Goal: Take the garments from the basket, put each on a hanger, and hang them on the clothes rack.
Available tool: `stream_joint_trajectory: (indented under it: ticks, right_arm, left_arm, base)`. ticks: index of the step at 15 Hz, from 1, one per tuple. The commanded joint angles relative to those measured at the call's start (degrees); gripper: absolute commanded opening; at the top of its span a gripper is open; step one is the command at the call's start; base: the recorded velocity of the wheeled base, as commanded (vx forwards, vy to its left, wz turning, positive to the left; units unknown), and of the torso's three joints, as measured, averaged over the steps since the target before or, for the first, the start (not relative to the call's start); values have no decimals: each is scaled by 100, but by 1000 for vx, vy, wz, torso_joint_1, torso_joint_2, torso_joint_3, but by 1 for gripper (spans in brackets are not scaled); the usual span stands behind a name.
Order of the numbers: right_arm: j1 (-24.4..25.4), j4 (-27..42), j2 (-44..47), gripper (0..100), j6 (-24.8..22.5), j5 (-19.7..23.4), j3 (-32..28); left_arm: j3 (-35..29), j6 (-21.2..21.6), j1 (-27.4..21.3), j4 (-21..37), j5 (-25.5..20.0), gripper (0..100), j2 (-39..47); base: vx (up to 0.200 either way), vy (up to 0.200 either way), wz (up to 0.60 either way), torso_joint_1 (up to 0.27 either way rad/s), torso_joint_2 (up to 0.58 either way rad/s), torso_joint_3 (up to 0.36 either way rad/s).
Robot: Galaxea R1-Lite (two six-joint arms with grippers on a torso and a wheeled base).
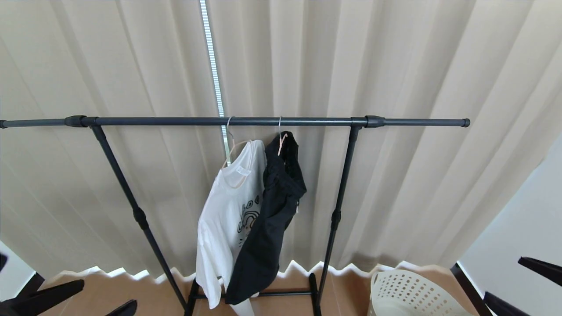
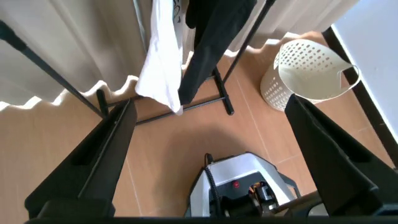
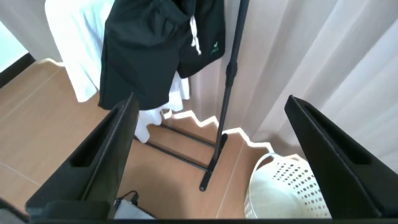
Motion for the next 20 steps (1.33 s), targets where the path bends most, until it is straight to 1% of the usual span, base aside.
stream_joint_trajectory:
  ticks: [1,2,3,4,5,6,7,8,9,10,11,12,13,14,15,16,17,18,19,20]
  right_arm:
    - [3,478,-1217,100,-14,6,413]
    - [-5,1190,-1867,100,-23,6,422]
    - [-5,1497,-2193,100,-23,6,430]
    - [-14,1664,-2360,100,-23,6,439]
    - [-41,1945,-2764,100,-14,6,457]
    - [-49,1989,-2992,100,-14,6,509]
    - [-76,1989,-3203,100,-14,6,615]
    - [-172,1989,-3300,100,-6,24,650]
    - [-313,1989,-3370,100,12,24,650]
    - [-480,1989,-3441,100,12,24,650]
    - [-585,1989,-3476,100,3,33,650]
    - [-585,1989,-3476,100,3,33,650]
    - [-840,1989,-3696,100,-14,68,650]
    - [-893,1989,-3704,100,-14,68,650]
    - [-893,1989,-3704,100,-14,68,650]
    - [-902,1989,-3704,100,-14,77,650]
    - [-902,1989,-3704,100,-14,77,650]
    - [-902,1989,-3704,100,-14,77,650]
    - [-902,1981,-3704,100,12,77,650]
    - [-902,1981,-3704,100,21,77,650]
  left_arm:
    - [790,39,26,-53,37,100,-1614]
    - [1203,171,35,-53,142,100,-1992]
    - [1388,267,35,-53,204,100,-2185]
    - [1502,302,35,-53,204,100,-2291]
    - [1818,469,44,-62,213,100,-2554]
    - [1924,584,88,-79,230,100,-2765]
    - [1915,636,404,-79,327,100,-2915]
    - [1915,803,905,-79,476,100,-2967]
    - [1915,1102,1503,-79,485,100,-3222]
    - [1915,1427,2012,-79,415,100,-3671]
    - [1924,1559,2215,-97,371,100,-3855]
    - [1924,1559,2215,-97,371,100,-3855]
    - [1915,1225,2267,-79,837,100,-3890]
    - [1915,1172,2355,-79,837,100,-3881]
    - [1915,1225,2584,-79,845,100,-3881]
    - [1915,1612,3199,-79,819,100,-3934]
    - [1915,1717,3463,-88,617,100,-4224]
    - [1924,1717,3463,-97,485,100,-4426]
    - [1924,1375,3463,-97,309,100,-4426]
    - [1924,1137,3463,-88,-183,100,-4426]
  base:
    - [0,0,0,0,0,0]
    - [0,0,0,0,0,0]
    - [0,0,0,0,0,0]
    - [0,0,0,0,0,0]
    - [0,0,0,0,0,0]
    - [0,0,0,0,0,0]
    - [0,0,0,0,0,0]
    - [0,0,0,0,0,0]
    - [0,0,0,0,0,0]
    - [0,0,0,0,0,0]
    - [0,0,0,0,0,0]
    - [0,0,0,0,0,0]
    - [0,0,0,0,0,0]
    - [0,0,0,0,0,0]
    - [0,0,0,0,0,0]
    - [0,0,0,0,0,0]
    - [0,0,0,0,0,0]
    - [0,0,0,0,0,0]
    - [0,0,0,0,0,0]
    - [0,0,0,0,0,0]
